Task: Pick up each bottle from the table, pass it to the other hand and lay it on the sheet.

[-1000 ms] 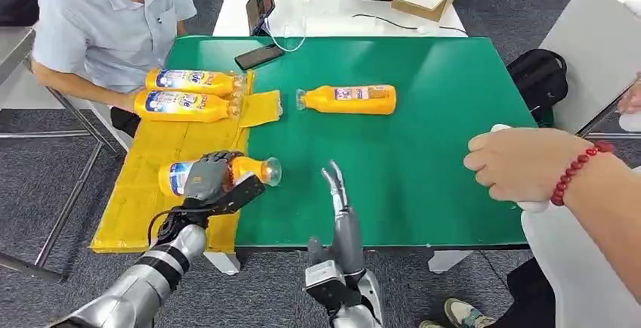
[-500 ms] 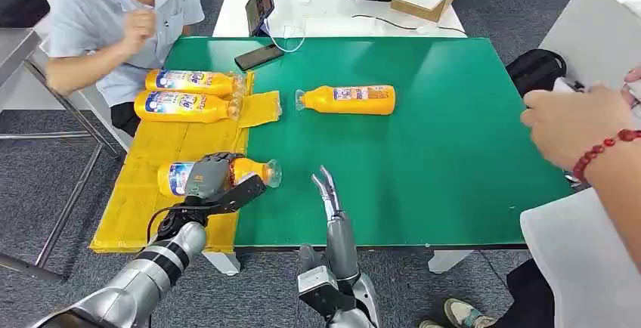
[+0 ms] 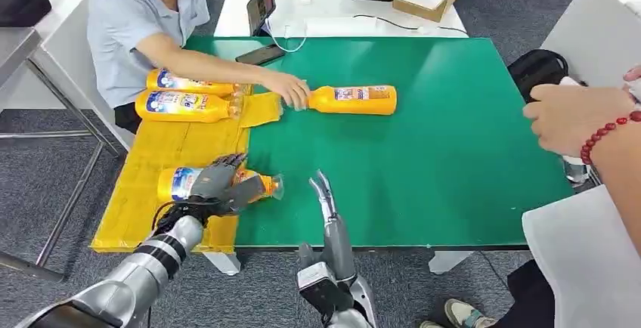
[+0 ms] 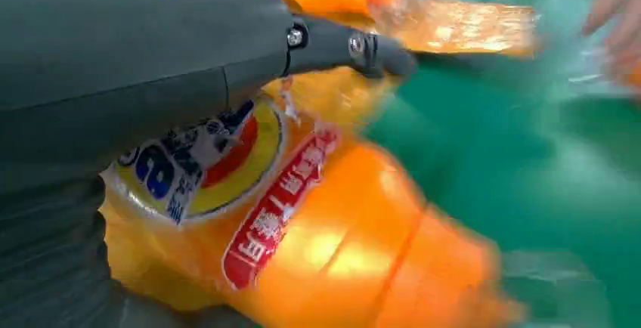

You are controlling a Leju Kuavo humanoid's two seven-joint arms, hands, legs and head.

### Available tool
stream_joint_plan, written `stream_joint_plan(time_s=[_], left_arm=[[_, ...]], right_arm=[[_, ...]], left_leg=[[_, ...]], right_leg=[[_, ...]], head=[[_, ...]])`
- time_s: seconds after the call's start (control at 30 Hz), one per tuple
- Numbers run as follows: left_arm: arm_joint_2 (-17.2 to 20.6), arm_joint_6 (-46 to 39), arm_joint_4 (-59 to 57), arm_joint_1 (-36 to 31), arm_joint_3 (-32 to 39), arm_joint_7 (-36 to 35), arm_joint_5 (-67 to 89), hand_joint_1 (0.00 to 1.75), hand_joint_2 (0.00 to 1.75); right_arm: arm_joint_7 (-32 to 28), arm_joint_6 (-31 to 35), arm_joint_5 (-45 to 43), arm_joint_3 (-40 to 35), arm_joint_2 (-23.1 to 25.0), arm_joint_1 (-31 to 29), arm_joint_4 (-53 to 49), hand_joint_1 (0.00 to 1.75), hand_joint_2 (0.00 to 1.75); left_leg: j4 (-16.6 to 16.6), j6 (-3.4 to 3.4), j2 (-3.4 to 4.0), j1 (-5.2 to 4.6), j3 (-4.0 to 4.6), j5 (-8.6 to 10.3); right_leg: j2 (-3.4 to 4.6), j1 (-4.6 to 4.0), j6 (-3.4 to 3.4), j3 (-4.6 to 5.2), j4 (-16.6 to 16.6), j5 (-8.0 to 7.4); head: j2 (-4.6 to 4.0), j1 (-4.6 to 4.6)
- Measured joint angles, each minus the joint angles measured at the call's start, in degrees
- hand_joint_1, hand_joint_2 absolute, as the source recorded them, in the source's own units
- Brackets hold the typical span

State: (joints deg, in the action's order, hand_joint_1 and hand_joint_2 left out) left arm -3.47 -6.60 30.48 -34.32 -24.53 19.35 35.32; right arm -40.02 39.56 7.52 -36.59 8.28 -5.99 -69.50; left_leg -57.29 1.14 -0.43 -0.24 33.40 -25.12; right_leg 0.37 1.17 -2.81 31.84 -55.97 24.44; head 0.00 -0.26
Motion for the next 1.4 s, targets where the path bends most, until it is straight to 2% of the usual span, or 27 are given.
stream_joint_plan(time_s=[0.1, 0.23, 0.33, 0.57, 0.8, 0.83, 1.0, 1.13, 1.23, 1.4], left_arm=[[-2.1, 2.1, 3.1, 2.7, 1.6, 2.5, -2.0, 0.00, 1.75], [-4.0, -6.0, 4.2, 3.7, -0.3, -3.3, 6.9, 0.00, 1.75], [-4.8, -7.8, 4.1, 4.0, -1.7, -3.5, 7.3, 0.00, 1.75], [-6.7, -1.8, 6.2, 6.7, 1.2, 6.8, -10.0, 0.00, 1.75], [-8.0, -6.2, 13.3, 11.5, 4.3, 11.2, -18.6, 0.00, 1.75], [-8.2, -6.7, 15.5, 12.9, 4.8, 11.9, -21.3, 0.00, 1.75], [-8.5, -9.9, 30.2, 20.7, 5.3, 13.1, -35.0, 0.00, 1.75], [-8.2, -13.5, 42.7, 27.0, 5.4, 14.0, -41.4, 0.00, 1.75], [-7.7, -15.2, 51.9, 31.6, 5.4, 14.9, -42.4, 0.00, 1.75], [-6.7, -18.0, 60.5, 36.3, 5.5, 16.5, -40.1, 0.00, 1.75]], right_arm=[[0.0, 0.0, -0.3, -0.1, -0.1, 0.0, 0.6, 0.00, 0.00], [0.0, 0.2, -0.4, -0.2, -0.1, -0.1, 1.3, 0.00, 0.00], [0.0, 0.2, -0.2, -0.2, -0.1, -0.1, 1.7, 0.00, 0.00], [0.0, 0.2, 0.3, 0.1, -0.2, -0.1, 2.5, 0.00, 0.00], [0.0, 0.2, 3.6, 1.4, -0.3, 0.4, 2.6, 0.00, 0.00], [0.0, 0.2, 4.8, 1.9, -0.3, 0.8, 2.3, 0.00, 1.75], [0.0, 0.3, 16.1, 6.0, -0.5, 3.3, -0.6, 0.00, 1.75], [0.0, 0.3, 31.5, 12.6, -1.0, 4.4, -1.3, 0.00, 1.75], [0.5, 0.3, 43.2, 20.3, -2.5, 4.2, -0.4, 0.00, 1.75], [4.8, 0.3, 51.9, 29.6, -5.8, 1.3, 3.9, 0.00, 1.75]], left_leg=[[0.0, 0.01, -0.14, -0.01, 0.10, 0.00], [0.0, 0.02, -0.10, -0.09, 0.13, -0.01], [0.0, 0.04, -0.11, -0.08, 0.14, 0.02], [0.0, 0.03, -0.08, -0.04, 0.23, 0.02], [0.0, 0.04, -0.05, -0.05, 0.38, 0.02], [0.0, 0.04, -0.05, -0.05, 0.39, 0.01], [0.0, 0.03, -0.06, -0.05, 0.56, -0.01], [0.0, 0.03, -0.06, -0.05, 0.65, -0.02], [0.0, 0.04, -0.08, -0.06, 0.66, -0.02], [0.0, 0.07, -0.10, -0.11, 0.68, 0.00]], right_leg=[[-0.12, 0.02, 0.03, -0.01, 0.0, 0.03], [-0.13, 0.07, 0.00, 0.05, 0.0, -0.01], [-0.13, 0.06, 0.00, 0.07, 0.0, -0.01], [-0.14, 0.03, 0.01, 0.17, 0.0, 0.00], [-0.14, 0.04, 0.01, 0.31, 0.0, 0.00], [-0.14, 0.04, 0.01, 0.33, 0.0, 0.00], [-0.14, 0.04, 0.01, 0.49, 0.0, 0.01], [-0.14, 0.04, 0.01, 0.58, 0.0, 0.01], [-0.15, 0.05, 0.01, 0.57, 0.1, 0.01], [-0.15, 0.10, -0.01, 0.56, 0.1, -0.01]], head=[[0.00, 0.07], [0.00, 0.04], [0.00, 0.04], [0.00, 0.04], [0.00, 0.04], [0.00, 0.04], [0.00, 0.04], [0.00, 0.02], [0.00, 0.04], [0.00, 0.04]])
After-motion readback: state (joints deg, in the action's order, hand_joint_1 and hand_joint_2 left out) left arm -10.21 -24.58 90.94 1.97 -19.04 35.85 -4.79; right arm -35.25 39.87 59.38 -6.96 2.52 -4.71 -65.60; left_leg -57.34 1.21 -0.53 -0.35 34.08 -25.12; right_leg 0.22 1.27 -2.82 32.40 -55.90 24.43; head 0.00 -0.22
